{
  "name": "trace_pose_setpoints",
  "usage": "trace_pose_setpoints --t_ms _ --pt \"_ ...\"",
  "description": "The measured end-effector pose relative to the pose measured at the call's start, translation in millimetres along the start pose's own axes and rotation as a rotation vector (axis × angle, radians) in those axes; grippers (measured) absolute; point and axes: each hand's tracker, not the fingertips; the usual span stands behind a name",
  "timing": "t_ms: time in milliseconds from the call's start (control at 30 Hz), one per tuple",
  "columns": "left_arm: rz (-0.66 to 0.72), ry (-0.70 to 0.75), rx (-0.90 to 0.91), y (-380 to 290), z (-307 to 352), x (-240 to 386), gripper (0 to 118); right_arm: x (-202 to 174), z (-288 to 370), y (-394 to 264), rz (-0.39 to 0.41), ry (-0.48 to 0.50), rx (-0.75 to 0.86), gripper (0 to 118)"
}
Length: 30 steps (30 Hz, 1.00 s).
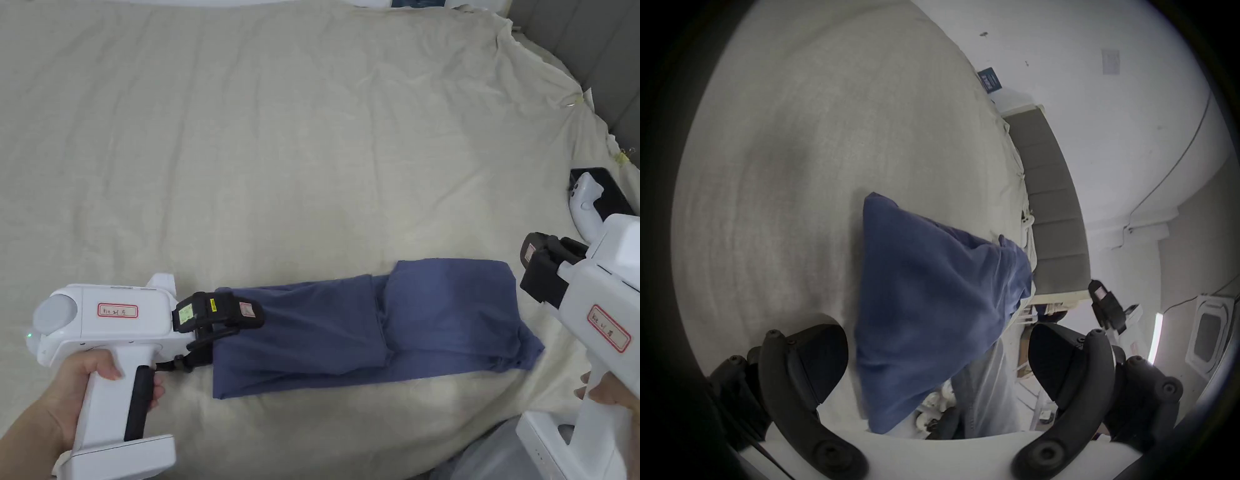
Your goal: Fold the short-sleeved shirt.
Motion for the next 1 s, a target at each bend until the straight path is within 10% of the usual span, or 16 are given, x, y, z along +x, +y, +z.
trace_pose_setpoints --t_ms 100,200,233,633,1000 --pt "-0.005 -0.014 0.004 -2.1 -7.6 5.0 104 -2.8 -1.9 -3.1 0.011 0.004 -0.011 0" --pt "-0.077 0.165 -0.012 -3.0 -18.1 13.1 21 -4.3 -3.2 -5.8 0.013 0.010 -0.025 0" --pt "-0.126 0.280 -0.026 -4.2 -24.3 15.4 15 -4.7 -3.5 -6.4 0.014 0.010 -0.027 0" --pt "0.016 0.296 0.122 3.1 24.2 57.9 6 -10.2 -4.2 -0.9 0.022 0.028 -0.021 0" --pt "-0.211 0.764 0.373 -10.3 109.7 141.8 6 -12.0 -3.4 -4.6 0.021 0.057 -0.009 0"
